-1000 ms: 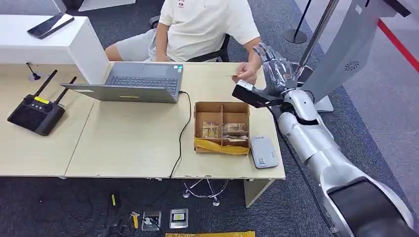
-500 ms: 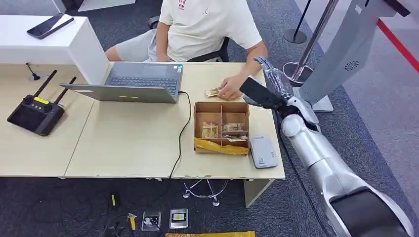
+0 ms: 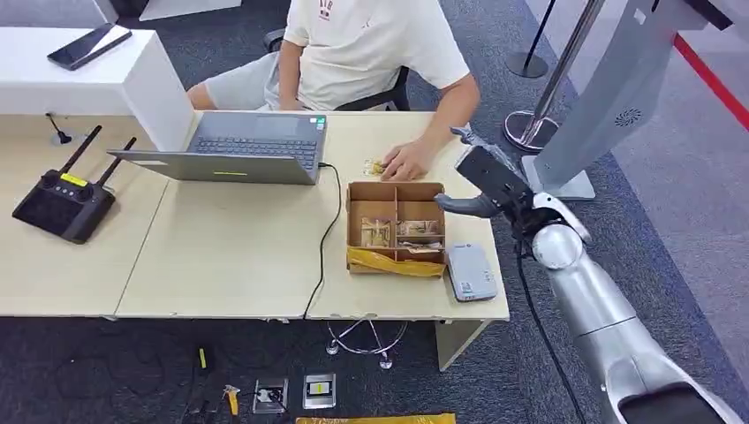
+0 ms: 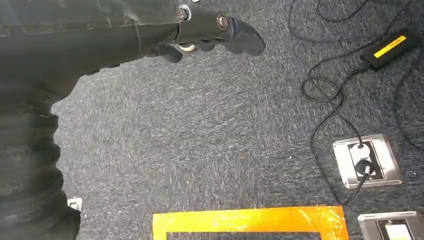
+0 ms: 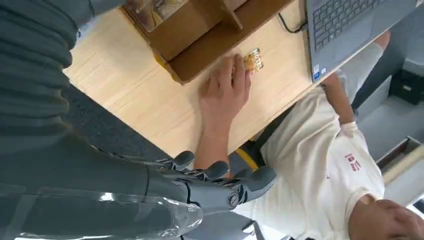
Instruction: Pass the card to the sensor for recognition and then transmit it.
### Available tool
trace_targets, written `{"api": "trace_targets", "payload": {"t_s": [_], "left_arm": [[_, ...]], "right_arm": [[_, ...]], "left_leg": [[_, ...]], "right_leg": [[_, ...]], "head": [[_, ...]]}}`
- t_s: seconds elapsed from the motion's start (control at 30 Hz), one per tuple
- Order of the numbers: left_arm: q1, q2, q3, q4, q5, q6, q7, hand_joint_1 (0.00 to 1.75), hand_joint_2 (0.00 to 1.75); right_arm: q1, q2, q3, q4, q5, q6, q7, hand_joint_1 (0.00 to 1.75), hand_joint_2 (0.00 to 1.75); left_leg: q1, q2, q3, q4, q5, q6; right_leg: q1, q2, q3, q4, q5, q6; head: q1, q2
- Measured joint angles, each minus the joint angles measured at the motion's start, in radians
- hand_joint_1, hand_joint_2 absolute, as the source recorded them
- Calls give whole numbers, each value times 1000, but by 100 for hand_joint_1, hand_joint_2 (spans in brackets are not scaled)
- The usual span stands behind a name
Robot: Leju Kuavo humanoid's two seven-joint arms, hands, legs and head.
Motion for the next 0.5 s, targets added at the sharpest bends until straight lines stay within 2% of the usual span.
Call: {"api": "trace_targets", "payload": {"t_s": [0.17,0.5], "left_arm": [[10,2,1,0,16,9,-11,0,175],[23,3,3,1,22,9,-13,0,175]], "right_arm": [[30,-49,-21,-67,-54,76,28,0,175],[131,-153,-82,-163,-118,153,106,0,175]], "left_leg": [[0,1,0,0,0,0],[0,0,0,0,0,0]], "right_leg": [[0,1,0,0,0,0],[0,-1,0,0,0,0]], "head": [[0,0],[0,0]]}}
